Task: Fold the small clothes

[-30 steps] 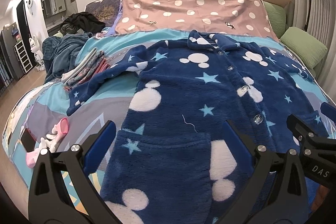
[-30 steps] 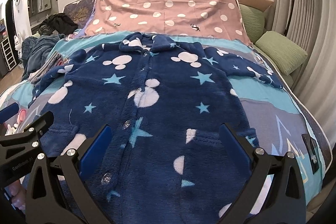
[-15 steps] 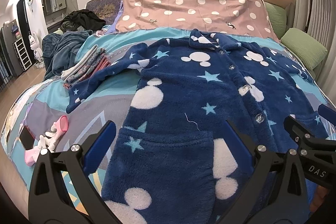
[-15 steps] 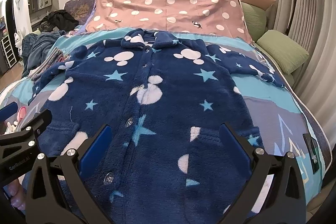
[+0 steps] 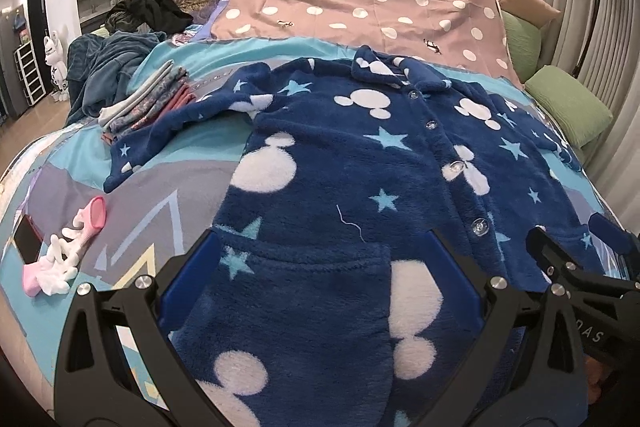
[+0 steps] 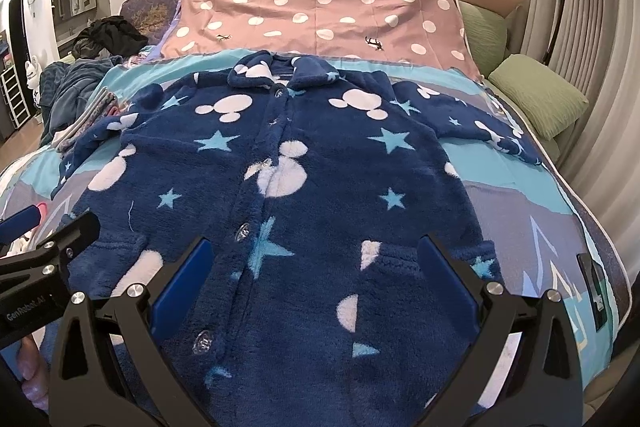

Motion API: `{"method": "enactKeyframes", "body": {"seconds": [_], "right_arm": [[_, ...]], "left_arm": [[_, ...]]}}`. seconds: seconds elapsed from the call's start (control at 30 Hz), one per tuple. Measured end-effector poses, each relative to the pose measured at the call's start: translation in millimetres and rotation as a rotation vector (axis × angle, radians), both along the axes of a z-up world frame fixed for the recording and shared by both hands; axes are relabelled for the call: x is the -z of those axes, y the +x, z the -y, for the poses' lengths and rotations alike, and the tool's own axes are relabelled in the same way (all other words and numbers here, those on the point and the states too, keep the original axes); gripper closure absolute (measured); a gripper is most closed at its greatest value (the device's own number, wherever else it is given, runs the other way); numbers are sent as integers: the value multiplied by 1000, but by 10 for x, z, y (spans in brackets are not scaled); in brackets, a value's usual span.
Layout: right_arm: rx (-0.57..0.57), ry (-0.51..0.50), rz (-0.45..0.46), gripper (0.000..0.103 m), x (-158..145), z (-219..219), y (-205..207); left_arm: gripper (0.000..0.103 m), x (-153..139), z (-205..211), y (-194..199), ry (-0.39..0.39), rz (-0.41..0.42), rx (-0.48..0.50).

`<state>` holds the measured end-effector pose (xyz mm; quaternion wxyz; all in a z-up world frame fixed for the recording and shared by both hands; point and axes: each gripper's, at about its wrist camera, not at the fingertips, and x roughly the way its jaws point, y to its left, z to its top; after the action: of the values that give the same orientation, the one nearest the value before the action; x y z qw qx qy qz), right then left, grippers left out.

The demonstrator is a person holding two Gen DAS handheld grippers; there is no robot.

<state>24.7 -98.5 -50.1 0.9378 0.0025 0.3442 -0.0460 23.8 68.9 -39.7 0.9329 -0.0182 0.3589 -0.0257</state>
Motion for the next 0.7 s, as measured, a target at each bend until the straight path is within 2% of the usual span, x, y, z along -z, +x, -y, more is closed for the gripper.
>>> {"method": "enactKeyframes", "body": {"seconds": [0.3,0.5,0.6,0.63,0.7], "right_arm": [[16,-1,4,1,-8,76,2],[22,-8,4,1,-18,87,10],[26,-8,3,1,-27,105,24],[26,-8,4,1,-28,107,25],[27,-10,4,1,-32,115,32]], "left_arm": [[2,-4,74,20,32,-8,12],[2,-10,41,43,-27,3,52],[2,-11,71,41,-19,22,87],[2,-6,80,62,-31,8,119],[2,7,50,132,-133,-56,208]]}}
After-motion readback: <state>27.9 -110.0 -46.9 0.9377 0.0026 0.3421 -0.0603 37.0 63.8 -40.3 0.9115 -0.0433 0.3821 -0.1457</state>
